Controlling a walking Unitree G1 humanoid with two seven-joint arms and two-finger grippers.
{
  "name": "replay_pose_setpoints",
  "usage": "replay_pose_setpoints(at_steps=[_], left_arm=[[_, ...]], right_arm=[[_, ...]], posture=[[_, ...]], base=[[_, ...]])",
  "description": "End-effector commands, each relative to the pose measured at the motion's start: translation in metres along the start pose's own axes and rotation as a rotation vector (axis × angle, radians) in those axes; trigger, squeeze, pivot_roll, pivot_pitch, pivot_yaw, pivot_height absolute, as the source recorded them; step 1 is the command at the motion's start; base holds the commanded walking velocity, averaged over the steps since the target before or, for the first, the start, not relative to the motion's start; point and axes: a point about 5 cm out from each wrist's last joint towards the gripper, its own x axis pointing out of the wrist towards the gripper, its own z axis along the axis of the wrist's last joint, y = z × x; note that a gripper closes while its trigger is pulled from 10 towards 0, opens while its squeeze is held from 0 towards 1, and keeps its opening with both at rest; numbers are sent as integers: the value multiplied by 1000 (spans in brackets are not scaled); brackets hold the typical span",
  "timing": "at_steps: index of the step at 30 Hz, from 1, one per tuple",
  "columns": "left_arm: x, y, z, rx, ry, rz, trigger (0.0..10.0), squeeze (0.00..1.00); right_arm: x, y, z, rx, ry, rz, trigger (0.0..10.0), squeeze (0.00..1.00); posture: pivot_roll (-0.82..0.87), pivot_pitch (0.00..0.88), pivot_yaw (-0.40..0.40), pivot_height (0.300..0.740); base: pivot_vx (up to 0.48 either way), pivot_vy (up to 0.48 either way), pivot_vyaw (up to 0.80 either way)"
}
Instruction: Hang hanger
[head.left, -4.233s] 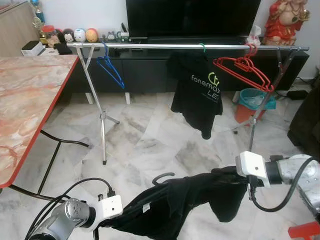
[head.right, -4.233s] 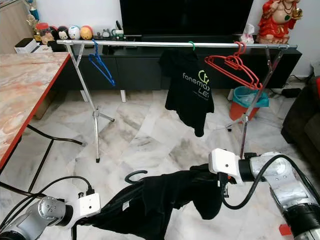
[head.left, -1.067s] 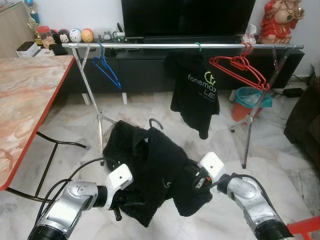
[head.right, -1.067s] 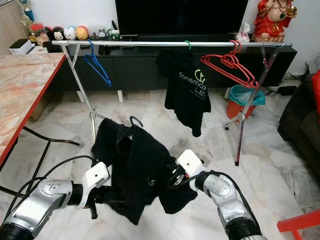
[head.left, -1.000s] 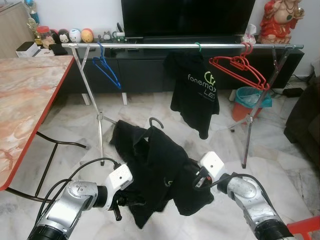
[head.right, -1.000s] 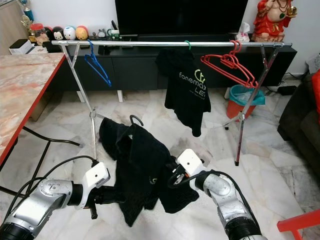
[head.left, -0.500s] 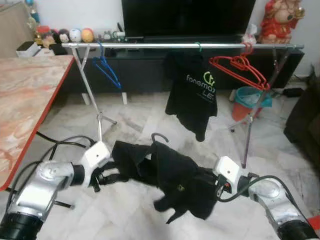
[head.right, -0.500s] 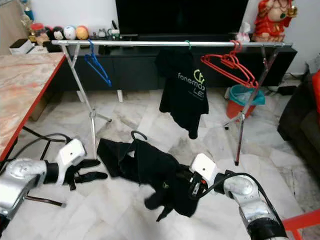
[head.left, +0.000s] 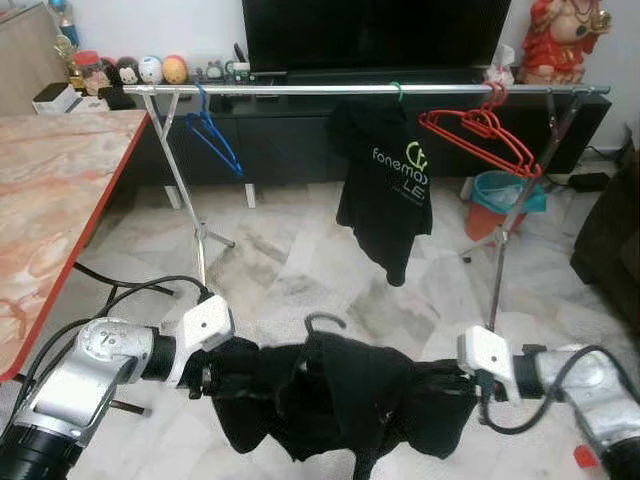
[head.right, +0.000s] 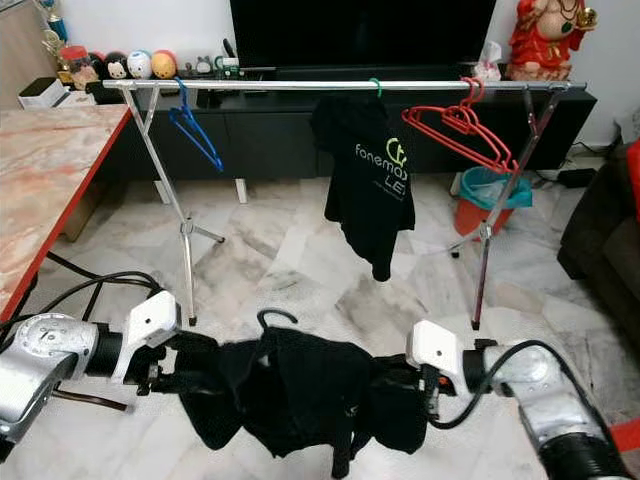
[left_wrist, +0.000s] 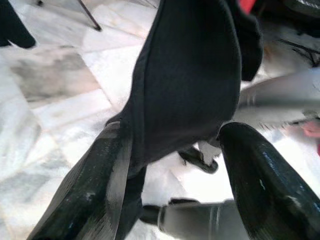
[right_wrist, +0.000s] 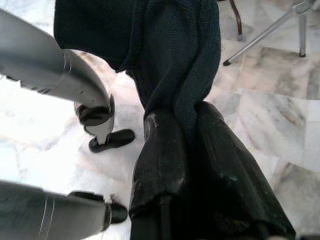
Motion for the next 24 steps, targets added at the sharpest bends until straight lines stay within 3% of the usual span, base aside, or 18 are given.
replay_pose_setpoints(at_steps=[1,7,11,12,24], left_arm=[[-1,-4,0,0,11,-42,10000,0],[1,-2,-3,5,34,-49,10000,0],[9,1,0,-14,-2,-42,10000,0],[11,1,1,-14,-11,-47,10000,1000],[29,-5,-2,-24,-9,-105,10000,1000]], right_arm=[[-3,-4,10,-46,-26,18,0,0],[-2,-3,19,-59,-58,75,0,0],[0,0,22,-64,-73,99,0,0],[1,0,23,-65,-76,103,0,0],[11,5,30,-65,-114,136,0,0]], posture=[[79,0,22,740],[79,0,25,740],[79,0,27,740],[78,0,28,740],[75,0,32,740]], base=[[0,0,0],[0,0,0],[0,0,0],[0,0,0],[0,0,0]])
